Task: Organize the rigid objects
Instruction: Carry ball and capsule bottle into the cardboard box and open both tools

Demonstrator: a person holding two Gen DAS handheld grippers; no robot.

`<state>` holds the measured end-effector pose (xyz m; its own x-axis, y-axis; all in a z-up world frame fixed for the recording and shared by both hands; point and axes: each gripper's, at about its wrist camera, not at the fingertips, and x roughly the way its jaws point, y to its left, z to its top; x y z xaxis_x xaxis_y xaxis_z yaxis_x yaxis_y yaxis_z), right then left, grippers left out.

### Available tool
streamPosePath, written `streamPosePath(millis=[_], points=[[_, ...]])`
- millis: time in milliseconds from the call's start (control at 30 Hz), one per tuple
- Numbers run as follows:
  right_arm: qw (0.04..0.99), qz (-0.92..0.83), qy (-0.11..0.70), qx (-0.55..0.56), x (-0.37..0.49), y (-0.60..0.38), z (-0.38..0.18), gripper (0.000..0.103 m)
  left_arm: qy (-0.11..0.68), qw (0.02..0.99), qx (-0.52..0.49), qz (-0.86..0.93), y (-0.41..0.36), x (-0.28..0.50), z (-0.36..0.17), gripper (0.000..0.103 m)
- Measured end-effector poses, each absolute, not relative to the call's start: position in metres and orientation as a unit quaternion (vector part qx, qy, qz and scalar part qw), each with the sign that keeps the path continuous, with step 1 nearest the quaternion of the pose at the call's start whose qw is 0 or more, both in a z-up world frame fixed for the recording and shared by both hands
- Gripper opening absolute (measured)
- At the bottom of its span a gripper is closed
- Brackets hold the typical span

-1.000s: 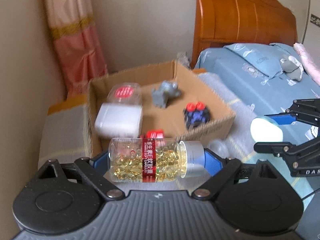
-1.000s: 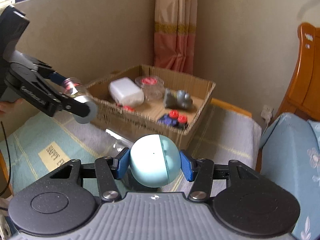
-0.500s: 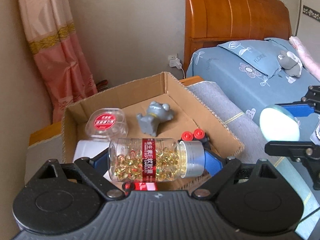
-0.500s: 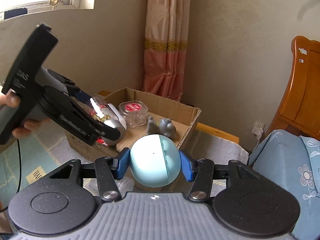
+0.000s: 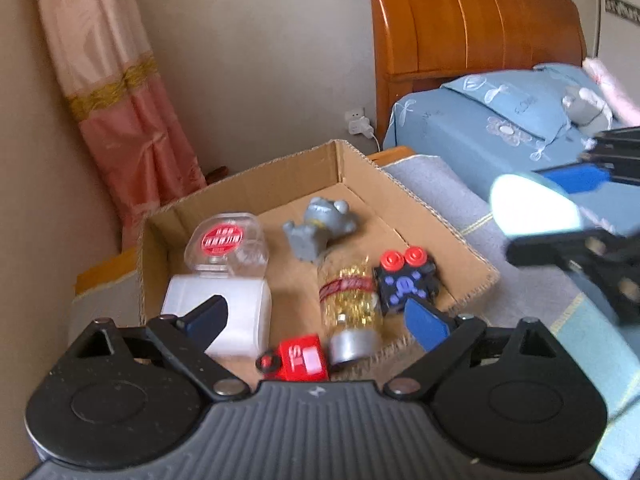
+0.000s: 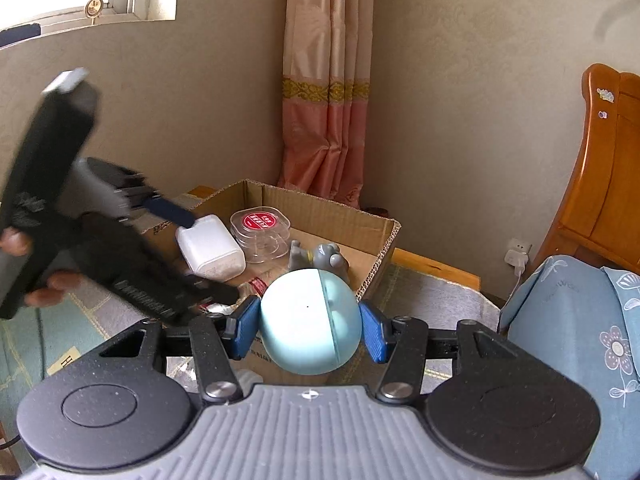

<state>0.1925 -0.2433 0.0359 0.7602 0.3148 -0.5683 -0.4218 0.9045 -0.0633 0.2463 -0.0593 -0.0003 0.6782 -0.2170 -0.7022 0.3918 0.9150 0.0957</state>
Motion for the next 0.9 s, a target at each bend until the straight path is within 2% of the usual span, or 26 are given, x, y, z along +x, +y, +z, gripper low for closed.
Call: streamPosePath(millis=[167,233,533,900], points=[[0.932,0.199,0.289,-0.088,0.209,-0.237,0.038,0.058,0.373,0.912,0.09,-0.142,-0.039,0.225,0.008,0.096],[0.932,0.197,0.293,-0.086,0.217,-0.235,0.039,0.058,0.37,0.915,0.093,-0.129,-0.035,0.215,0.01,0.1],[0.923,0.193,0.323,-0.081,0.265,-0.216,0.033,0.058,0.356,0.928,0.066,-0.088,-0.016,0.185,0.006,0.1],[0.913,0.156,0.369,-0.081,0.319,-0.196,0.0,0.058,0.356,0.931,0.056,-0.062,-0.005,0.173,-0.005,0.1]])
